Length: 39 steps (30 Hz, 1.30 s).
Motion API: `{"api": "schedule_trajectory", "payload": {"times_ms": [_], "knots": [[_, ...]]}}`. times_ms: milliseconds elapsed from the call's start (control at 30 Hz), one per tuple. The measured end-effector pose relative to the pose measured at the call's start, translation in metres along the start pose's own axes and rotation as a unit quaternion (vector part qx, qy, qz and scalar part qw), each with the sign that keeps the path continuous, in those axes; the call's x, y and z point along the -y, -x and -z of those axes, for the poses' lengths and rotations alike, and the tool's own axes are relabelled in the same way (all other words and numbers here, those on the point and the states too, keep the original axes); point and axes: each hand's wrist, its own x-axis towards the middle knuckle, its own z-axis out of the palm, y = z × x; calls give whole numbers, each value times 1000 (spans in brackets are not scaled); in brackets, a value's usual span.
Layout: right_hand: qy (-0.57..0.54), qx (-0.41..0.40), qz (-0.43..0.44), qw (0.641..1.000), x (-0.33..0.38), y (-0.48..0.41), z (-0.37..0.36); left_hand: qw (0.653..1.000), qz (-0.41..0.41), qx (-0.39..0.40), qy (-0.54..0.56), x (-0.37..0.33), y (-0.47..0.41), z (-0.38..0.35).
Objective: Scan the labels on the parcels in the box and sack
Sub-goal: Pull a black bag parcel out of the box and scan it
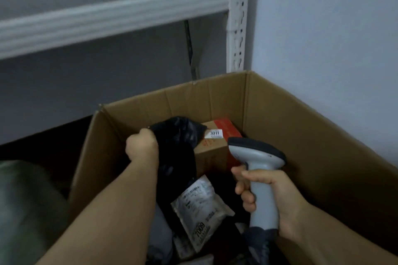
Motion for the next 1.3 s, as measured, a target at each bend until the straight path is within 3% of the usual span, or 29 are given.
{"api": "schedule_trajectory", "payload": {"times_ms": [167,333,533,633,700,867,1033,1300], "knots": [[43,3,46,998,28,88,-31,989,-131,57,-30,-69,90,37],[121,22,95,988,40,183,-68,972,-193,136,5,-124,170,96],[182,37,160,969,23,280,-124,959,-99,260,58,-160,247,213],[214,32,164,962,1,310,-144,957,-147,250,-23,-152,267,262],[239,22,159,958,-15,323,-153,960,-134,243,-38,-142,276,289],[299,11,156,941,-55,347,-170,971,-98,216,28,-118,280,347],[346,33,136,928,-72,361,-187,957,-79,242,136,-105,288,388],[404,51,135,903,-78,375,-194,971,-79,199,107,-99,282,408]]}}
